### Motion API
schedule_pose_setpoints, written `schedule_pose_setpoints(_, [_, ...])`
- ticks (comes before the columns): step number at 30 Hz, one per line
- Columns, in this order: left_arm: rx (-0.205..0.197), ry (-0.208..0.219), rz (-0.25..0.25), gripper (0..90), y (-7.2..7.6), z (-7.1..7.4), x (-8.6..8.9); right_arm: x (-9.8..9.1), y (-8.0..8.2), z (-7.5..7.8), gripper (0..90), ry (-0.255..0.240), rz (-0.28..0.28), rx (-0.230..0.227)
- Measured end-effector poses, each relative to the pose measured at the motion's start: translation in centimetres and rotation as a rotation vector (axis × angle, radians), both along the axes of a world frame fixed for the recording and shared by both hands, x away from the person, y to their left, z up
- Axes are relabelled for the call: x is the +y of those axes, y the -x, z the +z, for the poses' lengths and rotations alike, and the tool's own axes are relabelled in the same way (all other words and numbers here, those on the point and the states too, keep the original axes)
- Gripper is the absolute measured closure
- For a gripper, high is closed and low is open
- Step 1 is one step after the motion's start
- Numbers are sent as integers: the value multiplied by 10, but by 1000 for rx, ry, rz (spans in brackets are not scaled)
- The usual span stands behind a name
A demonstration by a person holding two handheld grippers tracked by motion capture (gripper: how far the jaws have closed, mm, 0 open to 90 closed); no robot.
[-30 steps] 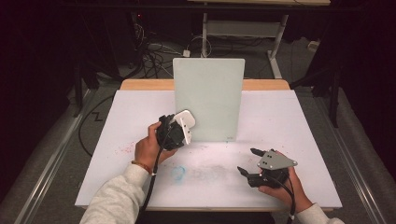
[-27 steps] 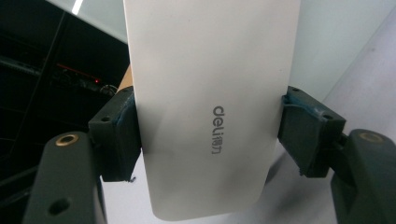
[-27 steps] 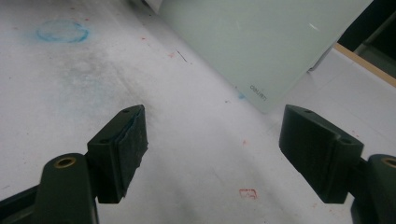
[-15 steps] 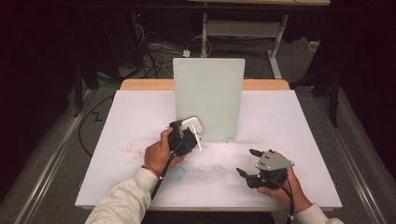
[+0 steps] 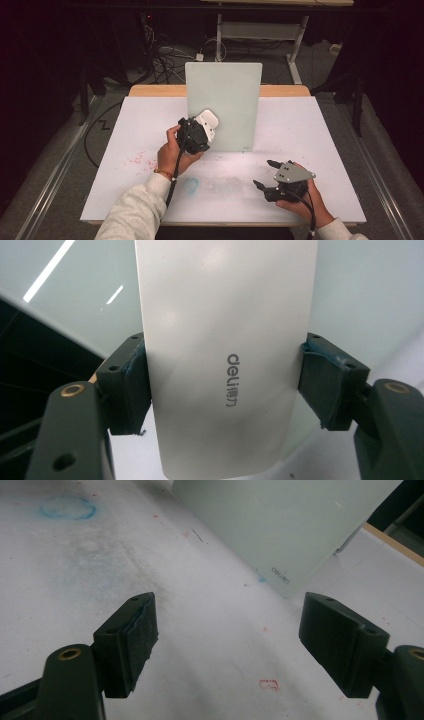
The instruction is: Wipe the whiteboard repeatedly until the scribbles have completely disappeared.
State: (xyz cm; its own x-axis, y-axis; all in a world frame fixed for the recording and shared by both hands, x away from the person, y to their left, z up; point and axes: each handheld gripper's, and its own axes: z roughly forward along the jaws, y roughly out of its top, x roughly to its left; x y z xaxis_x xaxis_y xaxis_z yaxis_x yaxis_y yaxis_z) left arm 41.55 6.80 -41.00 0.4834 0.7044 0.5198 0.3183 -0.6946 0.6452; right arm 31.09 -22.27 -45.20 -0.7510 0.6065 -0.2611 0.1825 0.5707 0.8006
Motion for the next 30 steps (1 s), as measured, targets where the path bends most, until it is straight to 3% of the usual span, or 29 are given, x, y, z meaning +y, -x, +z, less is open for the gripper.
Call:
schedule_pose_setpoints(9, [-35,211,65,288,-23,67,23,-2,0,0,239,2,-11,-1])
schedule_pose_setpoints(15, [-44,260,85,288,-36,95,30,-3,0,1,239,3,-10,-5])
schedule_pose_setpoints(24, [-52,304,83,289,-41,106,37,-3,1,1,238,-2,-7,-4])
schedule_pose_setpoints(30, [-27,291,55,289,-34,85,41,-5,0,2,238,-8,-8,-8])
